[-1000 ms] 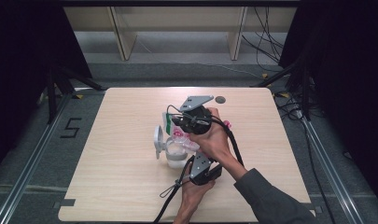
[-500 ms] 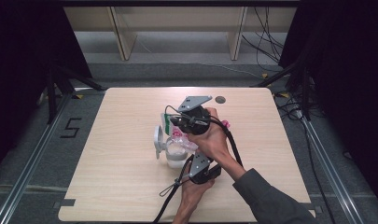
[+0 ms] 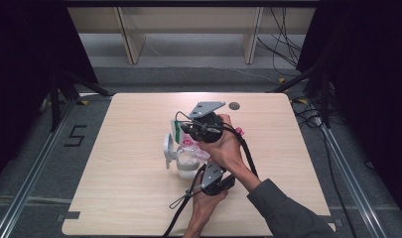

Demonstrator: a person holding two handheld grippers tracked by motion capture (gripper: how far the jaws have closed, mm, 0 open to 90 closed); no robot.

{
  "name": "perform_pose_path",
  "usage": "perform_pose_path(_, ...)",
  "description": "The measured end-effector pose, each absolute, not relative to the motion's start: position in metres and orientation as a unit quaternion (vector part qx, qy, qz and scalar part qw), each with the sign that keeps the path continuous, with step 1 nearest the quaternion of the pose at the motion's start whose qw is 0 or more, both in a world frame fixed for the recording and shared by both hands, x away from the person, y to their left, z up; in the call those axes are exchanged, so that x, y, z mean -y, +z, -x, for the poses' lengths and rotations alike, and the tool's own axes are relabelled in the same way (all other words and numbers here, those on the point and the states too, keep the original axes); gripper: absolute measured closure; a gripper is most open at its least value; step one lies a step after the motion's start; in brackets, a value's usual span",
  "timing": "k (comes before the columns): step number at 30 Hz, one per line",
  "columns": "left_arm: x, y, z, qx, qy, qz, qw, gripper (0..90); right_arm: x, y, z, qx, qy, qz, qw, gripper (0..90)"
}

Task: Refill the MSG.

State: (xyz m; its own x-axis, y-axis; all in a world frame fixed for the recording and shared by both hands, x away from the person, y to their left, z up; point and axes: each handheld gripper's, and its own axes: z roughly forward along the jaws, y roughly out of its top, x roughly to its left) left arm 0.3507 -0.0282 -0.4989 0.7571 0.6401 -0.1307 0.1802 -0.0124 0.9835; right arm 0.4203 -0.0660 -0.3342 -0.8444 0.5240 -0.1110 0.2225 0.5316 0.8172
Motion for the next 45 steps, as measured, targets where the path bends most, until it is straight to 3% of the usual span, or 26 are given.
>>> perform_pose_path(45,0.0313,-0.4994,-0.3511,-0.303,0.195,-0.676,0.643,75.6,0.0628,-0.3343,-0.4203,-0.859,0.432,-0.211,0.174,89.4)
